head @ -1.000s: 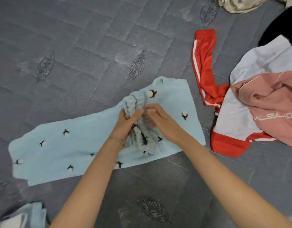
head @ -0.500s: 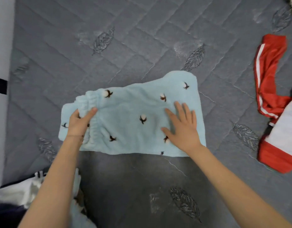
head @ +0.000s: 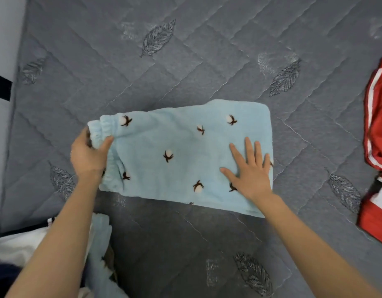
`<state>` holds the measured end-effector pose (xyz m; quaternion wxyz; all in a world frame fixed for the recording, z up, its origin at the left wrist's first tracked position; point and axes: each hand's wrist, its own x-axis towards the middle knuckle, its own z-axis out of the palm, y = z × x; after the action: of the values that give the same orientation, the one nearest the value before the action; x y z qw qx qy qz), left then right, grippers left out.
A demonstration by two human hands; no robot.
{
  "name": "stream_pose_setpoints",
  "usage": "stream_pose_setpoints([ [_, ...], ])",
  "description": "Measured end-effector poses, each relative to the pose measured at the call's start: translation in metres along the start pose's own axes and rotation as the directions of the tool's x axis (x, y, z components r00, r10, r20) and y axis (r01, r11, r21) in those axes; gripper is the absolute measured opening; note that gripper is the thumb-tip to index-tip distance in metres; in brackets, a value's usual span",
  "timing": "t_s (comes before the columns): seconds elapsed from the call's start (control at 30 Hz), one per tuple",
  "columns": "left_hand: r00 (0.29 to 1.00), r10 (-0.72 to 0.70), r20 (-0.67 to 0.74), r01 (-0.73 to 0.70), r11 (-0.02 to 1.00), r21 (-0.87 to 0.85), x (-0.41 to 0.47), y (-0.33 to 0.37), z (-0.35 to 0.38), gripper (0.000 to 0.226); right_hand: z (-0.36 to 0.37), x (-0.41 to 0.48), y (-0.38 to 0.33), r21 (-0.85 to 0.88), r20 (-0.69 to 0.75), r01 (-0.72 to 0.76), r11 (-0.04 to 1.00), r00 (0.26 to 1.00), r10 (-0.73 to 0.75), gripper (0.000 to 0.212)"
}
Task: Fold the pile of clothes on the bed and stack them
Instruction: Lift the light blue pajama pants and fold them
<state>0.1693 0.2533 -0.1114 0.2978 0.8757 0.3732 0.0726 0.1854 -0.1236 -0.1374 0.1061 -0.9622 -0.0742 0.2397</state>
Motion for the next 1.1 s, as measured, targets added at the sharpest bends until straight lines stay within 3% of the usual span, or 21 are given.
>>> stream_pose_setpoints([
  [0.07,0.983,0.181,-0.025,-0.171,0.958,0.230,0.000,0.000,0.007,0.058,0.007,0.006,0.001,-0.068,0.120,-0.014,0.998,0.993,0.022,0.073],
  [0.13,0.917,0.399,0.027,-0.381,0.850,0.363,-0.013,0.010,0.019,0.055,0.009,0.012,0.001,-0.108,0.171,-0.012,0.994,0.985,0.031,0.074],
  [0.23,0.761,0.573,0.304,-0.649,0.681,0.340,-0.045,0.031,0.050,0.055,0.009,0.015,0.001,-0.115,0.199,-0.016,0.993,0.979,0.039,0.075],
  [0.3,0.663,0.571,0.484,-0.743,0.582,0.331,-0.065,0.032,0.073,0.060,0.009,0.015,0.004,-0.079,0.197,-0.011,0.997,0.980,0.026,0.074],
  [0.37,0.671,0.486,0.560,-0.727,0.582,0.365,-0.075,0.025,0.091,0.066,0.010,0.012,0.007,0.050,0.091,0.027,0.998,0.995,-0.032,0.074],
  [0.43,0.702,0.441,0.559,-0.693,0.602,0.396,-0.077,0.020,0.100,0.068,0.008,0.004,0.010,0.217,-0.164,0.073,0.973,0.986,-0.038,0.073],
  [0.5,0.710,0.420,0.565,-0.685,0.596,0.419,-0.075,0.020,0.101,0.069,0.005,-0.002,0.015,0.350,-0.348,0.020,0.937,0.931,0.110,0.075],
  [0.53,0.710,0.411,0.572,-0.685,0.593,0.423,-0.074,0.022,0.099,0.069,0.004,-0.003,0.019,0.450,-0.326,-0.063,0.891,0.917,0.229,0.079],
  [0.6,0.713,0.422,0.560,-0.681,0.608,0.409,-0.076,0.028,0.095,0.069,0.001,-0.003,0.022,0.696,-0.139,-0.215,0.685,0.896,0.422,0.083],
  [0.7,0.695,0.499,0.517,-0.702,0.623,0.343,-0.090,0.036,0.087,0.066,-0.008,0.000,0.025,0.870,0.040,-0.294,0.396,0.843,0.537,0.055],
  [0.77,0.672,0.512,0.534,-0.724,0.604,0.332,-0.104,0.034,0.087,0.065,-0.012,0.001,0.028,0.885,0.160,-0.366,0.288,0.820,0.550,0.053],
  [0.83,0.683,0.441,0.583,-0.700,0.623,0.348,-0.115,0.032,0.090,0.068,-0.016,0.001,0.030,0.880,0.176,-0.378,0.288,0.822,0.541,0.052],
  [0.97,0.744,0.316,0.589,-0.593,0.719,0.362,-0.126,0.048,0.091,0.072,-0.030,-0.006,0.028,0.901,0.061,-0.267,0.342,0.858,0.509,0.031],
  [1.03,0.780,0.328,0.532,-0.532,0.795,0.291,-0.136,0.067,0.088,0.069,-0.036,-0.015,0.027,0.917,0.020,-0.211,0.340,0.873,0.488,0.019],
  [1.1,0.783,0.379,0.493,-0.540,0.807,0.238,-0.150,0.084,0.088,0.065,-0.037,-0.024,0.029,0.934,0.002,-0.172,0.314,0.880,0.475,0.011],
])
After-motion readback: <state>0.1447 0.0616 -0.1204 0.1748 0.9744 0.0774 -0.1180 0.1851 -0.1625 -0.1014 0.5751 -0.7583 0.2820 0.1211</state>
